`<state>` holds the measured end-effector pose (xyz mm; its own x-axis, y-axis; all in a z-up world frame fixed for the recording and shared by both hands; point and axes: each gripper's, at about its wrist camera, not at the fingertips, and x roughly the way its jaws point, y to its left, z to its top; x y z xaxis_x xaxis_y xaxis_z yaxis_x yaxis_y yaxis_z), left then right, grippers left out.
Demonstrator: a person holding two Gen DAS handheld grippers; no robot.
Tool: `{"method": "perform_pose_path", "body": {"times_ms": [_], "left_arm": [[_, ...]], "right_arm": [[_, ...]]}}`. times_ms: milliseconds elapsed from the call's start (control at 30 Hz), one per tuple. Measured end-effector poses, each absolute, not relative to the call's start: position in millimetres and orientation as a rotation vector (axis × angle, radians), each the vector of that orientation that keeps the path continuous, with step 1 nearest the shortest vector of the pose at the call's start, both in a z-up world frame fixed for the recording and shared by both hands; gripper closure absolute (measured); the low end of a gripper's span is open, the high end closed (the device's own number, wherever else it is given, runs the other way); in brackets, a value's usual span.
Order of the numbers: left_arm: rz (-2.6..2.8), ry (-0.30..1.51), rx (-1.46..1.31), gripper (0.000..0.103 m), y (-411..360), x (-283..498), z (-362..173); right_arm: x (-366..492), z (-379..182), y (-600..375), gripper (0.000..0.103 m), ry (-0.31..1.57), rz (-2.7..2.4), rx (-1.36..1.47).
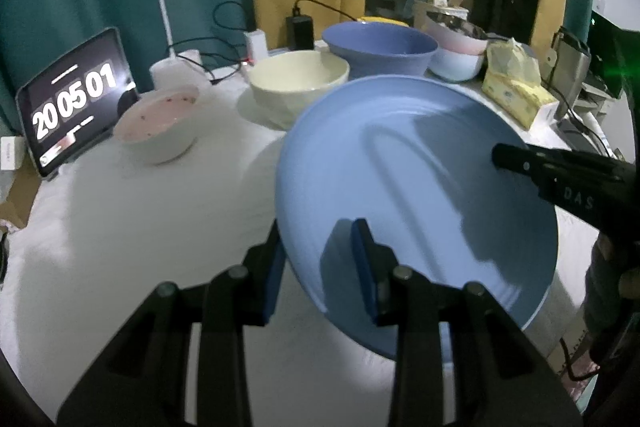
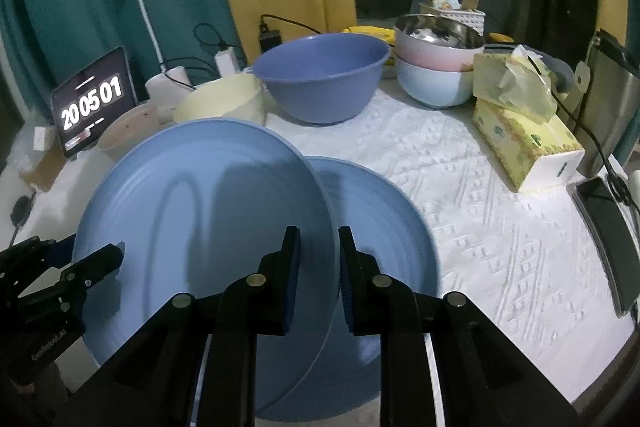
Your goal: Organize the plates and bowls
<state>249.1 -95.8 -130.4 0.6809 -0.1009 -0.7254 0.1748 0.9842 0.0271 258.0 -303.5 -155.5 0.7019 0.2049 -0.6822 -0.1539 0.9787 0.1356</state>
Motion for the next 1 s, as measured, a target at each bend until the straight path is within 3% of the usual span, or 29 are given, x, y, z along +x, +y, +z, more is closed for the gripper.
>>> {"method": "perform_pose_path", "body": {"times_ms": [567,900,1000], "left_arm": [[-0.224,0.86,0.141,0.069,-133,279,-151],[-0.236,0.879,0.184,0.065,-140,283,-158],[-0.258,0.886,0.186,0.059,-140,283,-158]], "right_arm": [[280,-172,-342,0.083,0.802,0.123,0.102],[276,-173,-345,0.083,0.81,0.1,0.112],[273,-170,-346,0.082,0.808,0.096,0.123]]}}
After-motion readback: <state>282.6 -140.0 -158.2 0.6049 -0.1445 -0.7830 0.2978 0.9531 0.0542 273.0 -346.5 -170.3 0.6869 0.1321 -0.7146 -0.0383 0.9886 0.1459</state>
